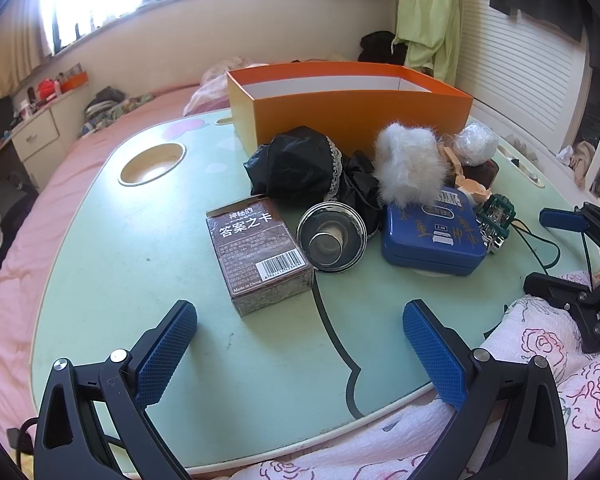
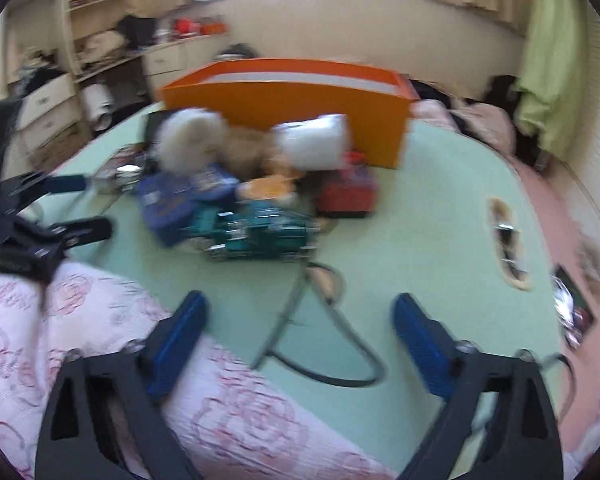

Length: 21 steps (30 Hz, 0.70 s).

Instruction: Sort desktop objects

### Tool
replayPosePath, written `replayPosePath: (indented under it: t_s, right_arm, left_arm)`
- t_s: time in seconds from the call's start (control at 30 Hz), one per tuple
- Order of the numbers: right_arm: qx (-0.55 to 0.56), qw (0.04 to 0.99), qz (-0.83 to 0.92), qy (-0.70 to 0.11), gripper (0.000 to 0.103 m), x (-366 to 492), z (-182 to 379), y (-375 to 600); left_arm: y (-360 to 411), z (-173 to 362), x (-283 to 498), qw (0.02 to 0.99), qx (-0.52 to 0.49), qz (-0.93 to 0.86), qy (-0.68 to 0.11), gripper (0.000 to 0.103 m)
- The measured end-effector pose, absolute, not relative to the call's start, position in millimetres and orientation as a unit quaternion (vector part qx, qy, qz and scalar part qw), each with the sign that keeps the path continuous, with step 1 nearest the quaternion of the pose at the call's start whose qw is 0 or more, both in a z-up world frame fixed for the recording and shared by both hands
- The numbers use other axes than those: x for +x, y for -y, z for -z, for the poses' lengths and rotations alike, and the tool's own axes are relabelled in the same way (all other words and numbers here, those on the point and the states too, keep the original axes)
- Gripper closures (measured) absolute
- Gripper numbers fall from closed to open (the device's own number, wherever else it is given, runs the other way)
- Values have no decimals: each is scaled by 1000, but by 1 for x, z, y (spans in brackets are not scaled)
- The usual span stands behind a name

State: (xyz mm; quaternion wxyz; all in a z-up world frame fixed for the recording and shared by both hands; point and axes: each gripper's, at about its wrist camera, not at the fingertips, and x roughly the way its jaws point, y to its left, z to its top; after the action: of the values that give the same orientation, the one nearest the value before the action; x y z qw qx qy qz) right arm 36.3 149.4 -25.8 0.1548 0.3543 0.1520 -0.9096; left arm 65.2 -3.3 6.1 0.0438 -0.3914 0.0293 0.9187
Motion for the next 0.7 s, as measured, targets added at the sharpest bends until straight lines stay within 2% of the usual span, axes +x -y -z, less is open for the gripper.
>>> replayPosePath:
  t_s: [0.7]
  right_arm:
    - [347,163,911,-152,0,37,23,-150]
  left_arm:
    - [4,-6,66,44,-391,-919,-29,0]
